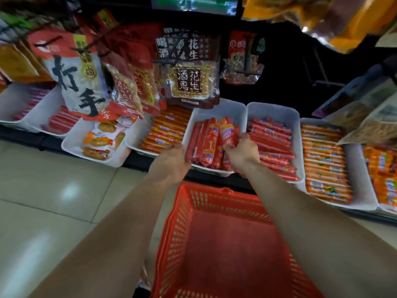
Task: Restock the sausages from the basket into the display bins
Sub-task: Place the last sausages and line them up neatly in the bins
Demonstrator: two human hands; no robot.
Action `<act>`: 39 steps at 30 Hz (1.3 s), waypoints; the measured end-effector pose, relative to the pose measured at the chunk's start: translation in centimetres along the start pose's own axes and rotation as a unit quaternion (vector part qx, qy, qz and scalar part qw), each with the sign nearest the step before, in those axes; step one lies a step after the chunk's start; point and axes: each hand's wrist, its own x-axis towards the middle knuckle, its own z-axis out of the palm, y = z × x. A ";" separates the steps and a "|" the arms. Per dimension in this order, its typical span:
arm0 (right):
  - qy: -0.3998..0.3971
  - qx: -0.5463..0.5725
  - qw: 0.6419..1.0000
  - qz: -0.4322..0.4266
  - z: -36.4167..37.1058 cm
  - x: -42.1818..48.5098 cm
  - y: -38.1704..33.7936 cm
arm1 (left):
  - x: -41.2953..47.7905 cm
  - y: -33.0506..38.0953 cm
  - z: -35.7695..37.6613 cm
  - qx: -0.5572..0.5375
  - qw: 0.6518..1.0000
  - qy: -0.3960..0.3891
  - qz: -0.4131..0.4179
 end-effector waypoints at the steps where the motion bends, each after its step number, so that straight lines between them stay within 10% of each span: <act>1: 0.005 -0.007 1.000 -0.004 0.6 0.8 -0.2 | 0.7 0.1 0.9 -0.001 1.000 0.002 0.002; 15: -0.098 -0.322 0.924 -0.182 1.5 4.8 3.5 | 7.7 0.7 7.7 -0.022 0.992 -0.017 0.120; 29: -0.158 -0.430 0.829 -0.321 2.2 8.5 2.6 | 8.0 0.6 6.8 -0.067 0.996 0.009 0.065; 39: -0.088 -0.362 0.890 -0.261 5.0 6.6 2.4 | 8.3 -1.6 5.1 -0.079 0.989 0.121 0.032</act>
